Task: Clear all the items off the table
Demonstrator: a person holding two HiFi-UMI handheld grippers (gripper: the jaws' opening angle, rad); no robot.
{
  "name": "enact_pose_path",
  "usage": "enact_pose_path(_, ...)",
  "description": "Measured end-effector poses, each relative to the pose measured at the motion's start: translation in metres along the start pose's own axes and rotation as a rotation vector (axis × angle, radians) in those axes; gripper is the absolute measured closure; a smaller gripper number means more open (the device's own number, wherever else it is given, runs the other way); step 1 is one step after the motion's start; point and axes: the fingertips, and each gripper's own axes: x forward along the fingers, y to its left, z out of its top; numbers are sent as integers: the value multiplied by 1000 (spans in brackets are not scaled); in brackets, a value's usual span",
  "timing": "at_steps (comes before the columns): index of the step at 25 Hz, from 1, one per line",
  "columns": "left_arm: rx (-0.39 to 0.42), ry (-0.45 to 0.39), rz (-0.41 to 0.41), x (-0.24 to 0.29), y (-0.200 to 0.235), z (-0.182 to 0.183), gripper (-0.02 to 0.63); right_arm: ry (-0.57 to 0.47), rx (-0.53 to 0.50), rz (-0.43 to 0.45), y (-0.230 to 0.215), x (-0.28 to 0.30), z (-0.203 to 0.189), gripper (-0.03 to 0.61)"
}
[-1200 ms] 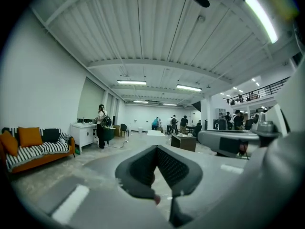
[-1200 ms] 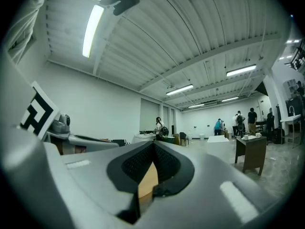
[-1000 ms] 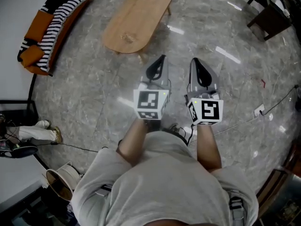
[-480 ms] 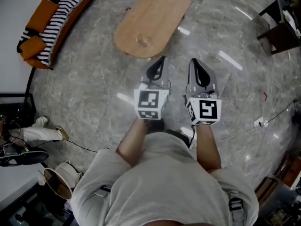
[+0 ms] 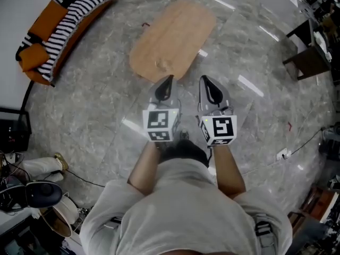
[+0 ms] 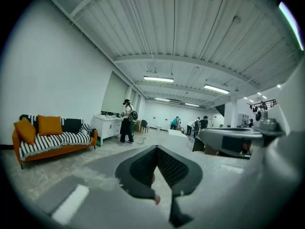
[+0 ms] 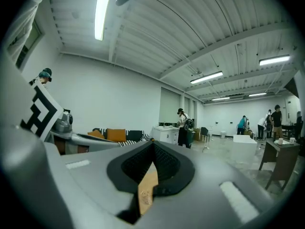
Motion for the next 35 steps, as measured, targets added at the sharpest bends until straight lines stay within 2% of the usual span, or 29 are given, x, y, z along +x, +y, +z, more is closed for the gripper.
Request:
enact_pose_path(7, -6, 5, 36, 29, 21, -2, 594, -4, -5, 63, -4, 49, -5, 572)
enact_pose_path(13, 21, 17, 52, 89, 44, 13, 594, -13, 20, 124, -24, 116, -1, 572)
enact_pose_path(18, 39, 68, 71, 147, 66, 10, 594, 28, 10, 207, -37, 175, -10, 572)
enact_pose_path(23, 33, 109, 106, 184, 74, 3, 594, 55, 45, 218, -70, 210, -26, 572)
enact_pose_path(28, -20, 158, 150, 195, 100, -17, 594, 98, 84, 229, -70, 233, -52, 572)
enact_pose_path(35, -94, 266, 187, 205, 140, -68, 594, 225, 112, 250, -52, 266, -115, 572)
